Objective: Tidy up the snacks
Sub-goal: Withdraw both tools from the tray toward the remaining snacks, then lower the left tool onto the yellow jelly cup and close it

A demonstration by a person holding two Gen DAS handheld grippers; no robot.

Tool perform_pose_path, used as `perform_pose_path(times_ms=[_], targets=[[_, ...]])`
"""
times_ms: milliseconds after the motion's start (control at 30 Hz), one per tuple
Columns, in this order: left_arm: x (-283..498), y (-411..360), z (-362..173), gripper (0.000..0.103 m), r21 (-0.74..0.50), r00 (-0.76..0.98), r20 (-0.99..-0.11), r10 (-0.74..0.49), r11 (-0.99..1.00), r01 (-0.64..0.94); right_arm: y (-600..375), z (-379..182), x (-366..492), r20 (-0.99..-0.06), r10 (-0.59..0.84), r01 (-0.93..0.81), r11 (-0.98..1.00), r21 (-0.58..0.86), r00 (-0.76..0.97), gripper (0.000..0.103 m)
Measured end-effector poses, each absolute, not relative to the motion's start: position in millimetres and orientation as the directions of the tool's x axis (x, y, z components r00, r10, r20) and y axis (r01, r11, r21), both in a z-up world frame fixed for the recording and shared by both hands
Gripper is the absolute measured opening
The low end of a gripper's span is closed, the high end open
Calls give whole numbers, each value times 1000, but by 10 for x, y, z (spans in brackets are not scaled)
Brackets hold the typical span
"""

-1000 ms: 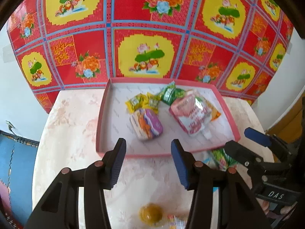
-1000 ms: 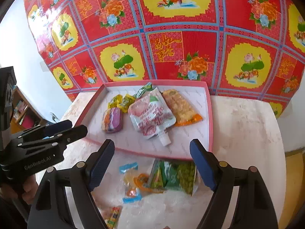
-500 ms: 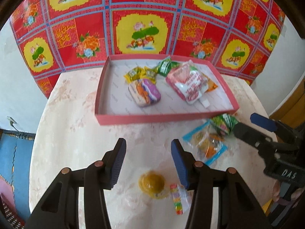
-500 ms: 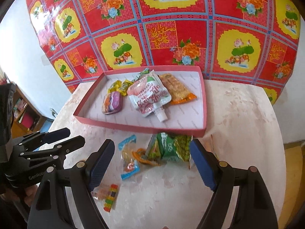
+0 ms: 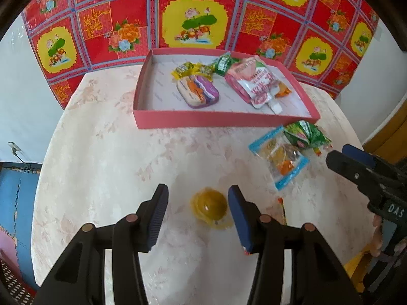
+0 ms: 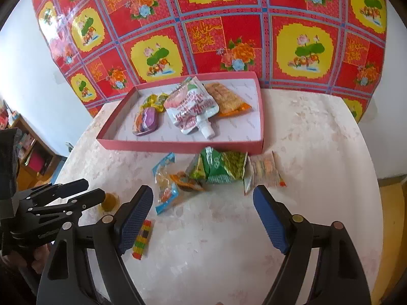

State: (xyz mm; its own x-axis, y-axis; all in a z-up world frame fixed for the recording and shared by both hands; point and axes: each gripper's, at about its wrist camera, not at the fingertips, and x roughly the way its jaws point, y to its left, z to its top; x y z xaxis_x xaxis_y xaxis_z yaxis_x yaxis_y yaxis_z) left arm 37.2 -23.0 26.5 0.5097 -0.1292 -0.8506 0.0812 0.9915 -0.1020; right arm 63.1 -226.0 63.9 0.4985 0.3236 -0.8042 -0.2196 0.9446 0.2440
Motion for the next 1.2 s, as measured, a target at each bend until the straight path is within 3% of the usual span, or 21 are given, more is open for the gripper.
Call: perform_pose_path(times_ms=[433,767,1200], targets=[[271,-289,137,50,-118,495,-854,-161,986,117,-2253,570,529,-817,321,-219,945,243,480,83],[304,-320,74,35,-114,505,-847,-167,984,134,-2213,537,514,-821,335,-221,940,259,463,83],[321,-158,98,34,-141,531,-829,-178,984,111,-2054,411,559,-833,382,-236,921,309,400,79]])
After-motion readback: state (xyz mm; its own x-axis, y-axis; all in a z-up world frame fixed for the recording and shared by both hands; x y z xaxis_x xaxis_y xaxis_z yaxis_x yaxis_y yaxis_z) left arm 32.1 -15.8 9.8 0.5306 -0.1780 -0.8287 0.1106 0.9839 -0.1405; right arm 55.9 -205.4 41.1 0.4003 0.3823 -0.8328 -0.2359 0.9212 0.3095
